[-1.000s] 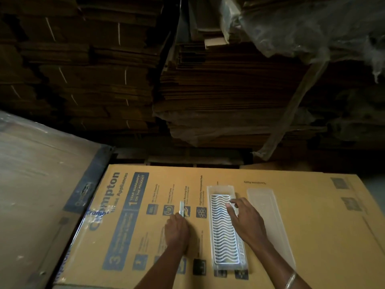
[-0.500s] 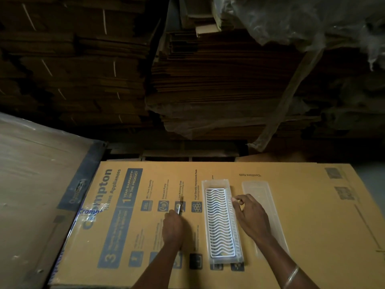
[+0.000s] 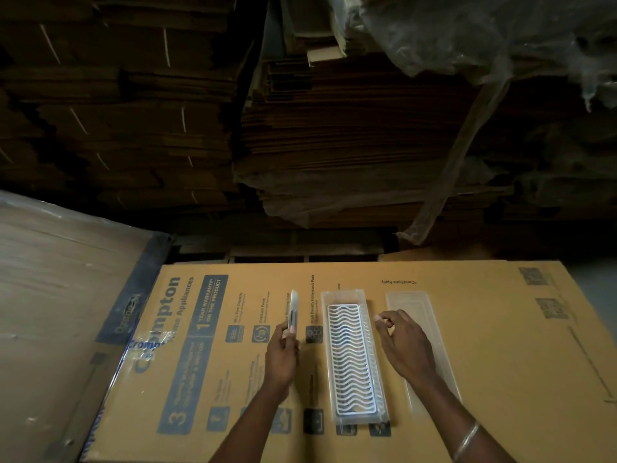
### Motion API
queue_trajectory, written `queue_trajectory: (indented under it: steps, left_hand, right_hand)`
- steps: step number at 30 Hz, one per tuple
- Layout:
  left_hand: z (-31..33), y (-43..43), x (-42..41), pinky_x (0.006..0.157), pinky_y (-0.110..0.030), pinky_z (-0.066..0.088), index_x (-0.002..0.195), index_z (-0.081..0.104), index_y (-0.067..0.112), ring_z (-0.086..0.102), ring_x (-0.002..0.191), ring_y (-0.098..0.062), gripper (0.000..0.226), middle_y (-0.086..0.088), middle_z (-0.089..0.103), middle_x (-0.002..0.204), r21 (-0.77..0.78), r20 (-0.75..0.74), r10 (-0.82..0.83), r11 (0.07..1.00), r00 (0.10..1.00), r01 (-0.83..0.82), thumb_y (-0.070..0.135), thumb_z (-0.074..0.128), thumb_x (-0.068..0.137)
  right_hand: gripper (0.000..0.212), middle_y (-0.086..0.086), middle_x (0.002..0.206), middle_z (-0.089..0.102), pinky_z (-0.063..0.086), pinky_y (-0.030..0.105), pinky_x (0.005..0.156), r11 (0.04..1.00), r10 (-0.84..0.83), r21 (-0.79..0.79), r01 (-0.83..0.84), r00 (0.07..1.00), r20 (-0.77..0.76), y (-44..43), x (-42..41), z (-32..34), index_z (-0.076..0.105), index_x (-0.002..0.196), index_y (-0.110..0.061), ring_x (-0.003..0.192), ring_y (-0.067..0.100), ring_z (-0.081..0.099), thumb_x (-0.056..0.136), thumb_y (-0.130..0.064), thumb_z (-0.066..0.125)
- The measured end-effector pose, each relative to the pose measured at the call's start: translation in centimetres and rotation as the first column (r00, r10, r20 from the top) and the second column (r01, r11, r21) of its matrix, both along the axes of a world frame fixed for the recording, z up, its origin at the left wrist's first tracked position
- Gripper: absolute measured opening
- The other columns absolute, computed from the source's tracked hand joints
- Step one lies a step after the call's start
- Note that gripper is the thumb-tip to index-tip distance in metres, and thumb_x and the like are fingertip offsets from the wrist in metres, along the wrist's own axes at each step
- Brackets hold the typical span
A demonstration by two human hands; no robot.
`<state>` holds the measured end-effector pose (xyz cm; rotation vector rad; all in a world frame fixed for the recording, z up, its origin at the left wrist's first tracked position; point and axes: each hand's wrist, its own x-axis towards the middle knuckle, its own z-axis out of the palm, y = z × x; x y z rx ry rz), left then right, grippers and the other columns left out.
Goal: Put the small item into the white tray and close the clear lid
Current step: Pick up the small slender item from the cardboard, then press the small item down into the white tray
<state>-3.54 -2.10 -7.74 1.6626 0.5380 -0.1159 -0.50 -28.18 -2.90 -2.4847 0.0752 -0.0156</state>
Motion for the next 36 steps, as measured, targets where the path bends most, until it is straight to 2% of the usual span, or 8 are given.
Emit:
queue_trajectory:
  steps: [3,5,8,14,20,26,32,36]
  left_hand:
    - [1.8,-0.6,0.5,0.053,-0.03,0.039,0.137,0.052,0.008,0.044,0.059,-0.014,0.046,-0.003,0.055,0.073,-0.152,0.014,0.004,0.988,1.0,-0.001,0.039,0.049,0.103]
    - [3.2,-0.9,0.8,0.05,-0.03,0.038,0.14,0.053,0.02,0.045,0.06,-0.014,0.036,-0.004,0.054,0.075,-0.173,0.045,-0.018,0.985,0.999,0.026,0.032,0.048,0.106]
    - [4.9,-1.5,1.0,0.049,-0.03,0.038,0.125,0.056,0.04,0.047,0.061,-0.013,0.027,-0.003,0.055,0.077,-0.19,0.125,-0.07,0.977,0.99,0.093,0.023,0.046,0.106]
    - [6.3,-1.7,1.0,0.063,-0.024,0.047,0.142,0.037,0.03,0.047,0.068,-0.016,0.044,-0.009,0.057,0.098,-0.147,0.139,-0.122,0.979,0.983,0.143,0.004,0.039,0.107]
    - [7.1,-1.8,1.1,0.065,-0.025,0.046,0.152,0.032,0.019,0.047,0.07,-0.019,0.054,-0.011,0.056,0.111,-0.319,0.027,-0.09,0.943,0.996,0.094,-0.005,0.039,0.104]
    - [8.0,-1.8,1.0,0.069,-0.035,0.042,0.142,0.041,0.025,0.049,0.069,-0.018,0.061,-0.011,0.058,0.116,-0.453,0.004,-0.091,0.888,0.996,0.083,-0.018,0.04,0.098]
    - [8.7,-2.2,0.8,0.069,-0.035,0.042,0.121,0.056,0.033,0.048,0.07,-0.019,0.056,-0.01,0.061,0.117,-0.481,0.0,-0.089,0.873,0.996,0.078,-0.016,0.042,0.099]
    - [9.3,-2.9,0.9,0.07,-0.037,0.044,0.117,0.061,0.027,0.049,0.069,-0.02,0.035,-0.011,0.067,0.106,-0.499,-0.01,-0.027,0.866,1.0,0.018,0.0,0.043,0.104]
  right_hand:
    - [0.043,-0.015,0.095,0.057,0.044,0.029,0.062,1.0,0.004,0.001,-0.004,1.0,0.009,0.0,0.2,0.0,0.067,0.108,-0.027,0.075,0.009,0.059,0.096,-0.057,0.038]
    - [0.047,-0.013,0.095,0.058,0.046,0.031,0.062,1.0,0.002,0.014,-0.002,1.0,0.014,0.2,0.4,0.3,0.067,0.108,-0.027,0.077,0.011,0.06,0.095,-0.059,0.035]
    - [0.047,-0.012,0.096,0.06,0.046,0.031,0.063,1.0,0.001,0.023,-0.001,1.0,0.032,0.3,0.7,0.5,0.067,0.109,-0.026,0.077,0.01,0.06,0.096,-0.058,0.035]
    - [0.038,-0.01,0.097,0.062,0.043,0.03,0.063,0.999,0.004,0.037,-0.006,0.999,0.038,0.3,0.8,0.8,0.067,0.11,-0.026,0.077,0.008,0.059,0.1,-0.051,0.041]
    - [0.039,-0.011,0.099,0.062,0.045,0.03,0.064,0.998,0.026,0.055,-0.028,0.999,0.033,0.2,0.8,0.9,0.068,0.112,-0.026,0.08,0.007,0.059,0.099,-0.052,0.041]
    - [0.06,-0.013,0.095,0.06,0.043,0.029,0.06,0.997,0.038,0.064,-0.043,0.997,0.069,0.2,0.9,1.1,0.068,0.106,-0.029,0.075,0.006,0.058,0.09,-0.073,0.029]
    - [0.052,-0.012,0.096,0.06,0.041,0.028,0.06,0.997,0.038,0.06,-0.042,0.997,0.074,-0.1,1.0,1.4,0.068,0.108,-0.031,0.076,0.008,0.059,0.09,-0.067,0.036]
    - [0.048,-0.012,0.094,0.06,0.041,0.027,0.059,0.998,0.031,0.057,-0.036,0.996,0.079,-0.4,1.1,1.4,0.068,0.106,-0.032,0.075,0.007,0.057,0.091,-0.066,0.037]
